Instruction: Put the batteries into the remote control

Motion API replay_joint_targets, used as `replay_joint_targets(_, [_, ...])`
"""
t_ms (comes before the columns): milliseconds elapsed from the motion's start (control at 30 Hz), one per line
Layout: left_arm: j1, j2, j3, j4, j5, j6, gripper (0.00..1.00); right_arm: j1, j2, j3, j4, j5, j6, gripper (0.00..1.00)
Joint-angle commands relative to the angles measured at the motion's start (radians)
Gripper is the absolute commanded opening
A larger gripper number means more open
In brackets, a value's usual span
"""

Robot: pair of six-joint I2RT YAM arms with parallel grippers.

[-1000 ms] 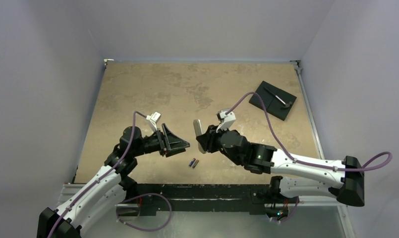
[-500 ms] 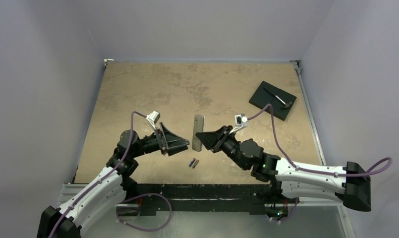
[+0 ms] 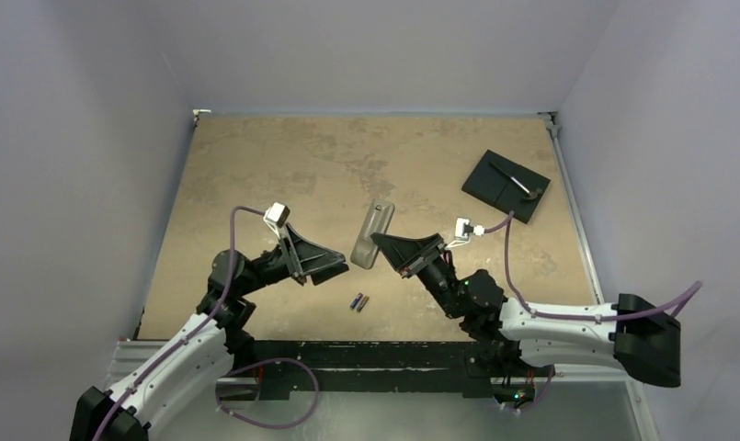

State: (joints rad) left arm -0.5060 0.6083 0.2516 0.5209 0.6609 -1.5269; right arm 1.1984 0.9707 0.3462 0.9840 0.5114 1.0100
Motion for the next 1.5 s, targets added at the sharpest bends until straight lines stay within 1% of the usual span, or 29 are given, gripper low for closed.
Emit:
replay_joint_targets(0, [0.002, 0.005, -0.013, 0.156, -0.025, -0.032, 0.93, -0.002, 0.079, -0.018, 0.357, 0.032, 0.048, 0.0])
replay_joint_targets(133, [0.001, 0.019, -0.032, 0.254, -0.032, -0.076, 0.93, -0.002, 0.192, 0.003, 0.51, 0.02, 0.057, 0.0])
replay_joint_targets(267, [0.001, 0.037, -0.035, 0.302, -0.03, -0.105, 0.92, -0.002, 0.3, 0.019, 0.668, -0.014, 0.062, 0.0])
replay_joint_targets(333, [0.001, 0.04, -0.038, 0.325, -0.027, -0.112, 0.9, -0.002, 0.338, 0.029, 0.71, -0.034, 0.063, 0.0])
replay_joint_targets(600, [0.001, 0.065, -0.051, 0.421, -0.016, -0.155, 0.74, -0.002, 0.436, 0.059, 0.809, -0.094, 0.107, 0.0])
replay_joint_targets(833, [0.001, 0.088, -0.078, 0.531, -0.014, -0.2, 0.53, -0.002, 0.479, 0.061, 0.856, -0.094, 0.128, 0.0])
replay_joint_targets(1033, [0.001, 0.099, -0.082, 0.584, -0.014, -0.219, 0.28, -0.002, 0.492, 0.06, 0.86, -0.096, 0.141, 0.0])
replay_joint_targets(1067, [0.001, 0.1, -0.082, 0.588, -0.014, -0.222, 0.22, -0.002, 0.493, 0.06, 0.86, -0.097, 0.143, 0.0])
replay_joint_targets(1133, [0.001, 0.103, -0.083, 0.593, -0.015, -0.223, 0.01, -0.002, 0.494, 0.059, 0.859, -0.099, 0.146, 0.0])
replay_joint_targets(1267, [0.001, 0.102, -0.095, 0.61, -0.024, -0.226, 0.0, -0.002, 0.5, 0.048, 0.859, -0.105, 0.162, 0.0])
replay_joint_targets(1300, [0.001, 0.102, -0.096, 0.614, -0.023, -0.226, 0.0, -0.002, 0.501, 0.042, 0.858, -0.105, 0.164, 0.02])
replay_joint_targets(1333, [0.001, 0.102, -0.097, 0.615, -0.024, -0.226, 0.0, -0.002, 0.501, 0.037, 0.854, -0.106, 0.174, 0.07])
replay_joint_targets(1467, [0.001, 0.103, -0.1, 0.625, -0.027, -0.225, 0.0, -0.003, 0.491, 0.016, 0.847, -0.122, 0.185, 0.33])
